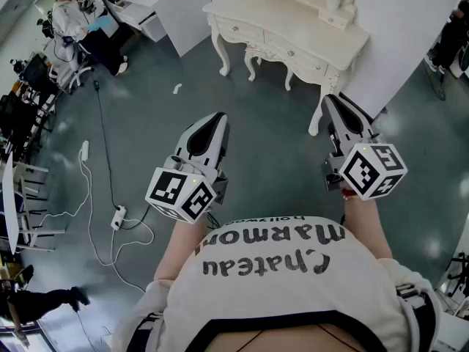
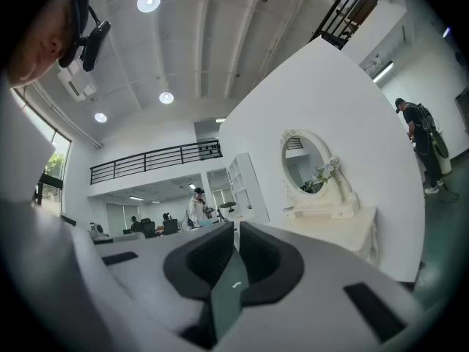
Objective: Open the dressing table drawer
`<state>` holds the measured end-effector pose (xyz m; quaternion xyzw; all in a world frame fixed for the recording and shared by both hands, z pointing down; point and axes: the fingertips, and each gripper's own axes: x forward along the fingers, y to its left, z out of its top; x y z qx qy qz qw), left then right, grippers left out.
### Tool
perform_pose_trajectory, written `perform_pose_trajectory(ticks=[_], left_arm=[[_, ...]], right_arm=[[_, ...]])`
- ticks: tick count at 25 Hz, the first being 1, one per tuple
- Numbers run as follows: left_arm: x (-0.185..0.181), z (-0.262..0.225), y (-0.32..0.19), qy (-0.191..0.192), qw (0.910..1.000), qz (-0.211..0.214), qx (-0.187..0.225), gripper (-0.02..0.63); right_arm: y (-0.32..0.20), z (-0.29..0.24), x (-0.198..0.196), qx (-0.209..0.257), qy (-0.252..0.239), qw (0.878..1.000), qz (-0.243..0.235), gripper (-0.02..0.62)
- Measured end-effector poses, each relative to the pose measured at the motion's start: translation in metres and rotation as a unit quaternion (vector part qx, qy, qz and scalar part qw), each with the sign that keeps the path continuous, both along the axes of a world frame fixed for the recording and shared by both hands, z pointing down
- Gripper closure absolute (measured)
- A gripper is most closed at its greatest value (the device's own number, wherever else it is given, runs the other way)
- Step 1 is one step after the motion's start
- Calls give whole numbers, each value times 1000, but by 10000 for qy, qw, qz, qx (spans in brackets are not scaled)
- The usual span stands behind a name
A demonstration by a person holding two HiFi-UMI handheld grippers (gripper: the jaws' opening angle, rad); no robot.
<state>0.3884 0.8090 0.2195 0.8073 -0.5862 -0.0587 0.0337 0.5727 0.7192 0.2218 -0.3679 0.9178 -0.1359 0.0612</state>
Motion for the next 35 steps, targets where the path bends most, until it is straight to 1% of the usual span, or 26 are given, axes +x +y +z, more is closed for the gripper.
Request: perform_pose_trajectory(ticks=[7, 10, 14, 17, 19, 23, 26, 30, 35], left_arm=[[11, 0, -14, -7, 9999, -58, 138, 583], [14, 7, -18, 90, 9997, -152, 169, 583], [18, 26, -28, 171, 9996, -236, 68, 583], [16, 40, -37, 241, 9993, -280, -72, 583], [12, 44, -43, 274, 9990, -311, -148, 583], [-4, 44, -58, 306, 9988, -349, -184, 583], [-19, 49, -76, 366, 9987, -318, -176, 583], [-42, 54, -118, 400, 9987, -236, -196, 583], [-84, 41, -174, 367, 9990, -102, -253, 583]], right_arm=[[-14, 2, 13, 119, 98, 9999, -4, 552], [-21, 8, 17, 124, 198, 9997, -70, 552], [-35, 28, 19, -20, 238, 9996, -169, 552], [-47, 45, 15, -214, 275, 9991, -257, 552], [-53, 50, 6, -297, 338, 9984, -354, 552], [-68, 50, -15, -213, 626, 9970, -413, 552], [-84, 57, -34, -205, 749, 9960, -435, 552], [-121, 64, -62, -257, 882, 9949, -424, 552], [-175, 50, -109, -289, 875, 9950, -396, 552]])
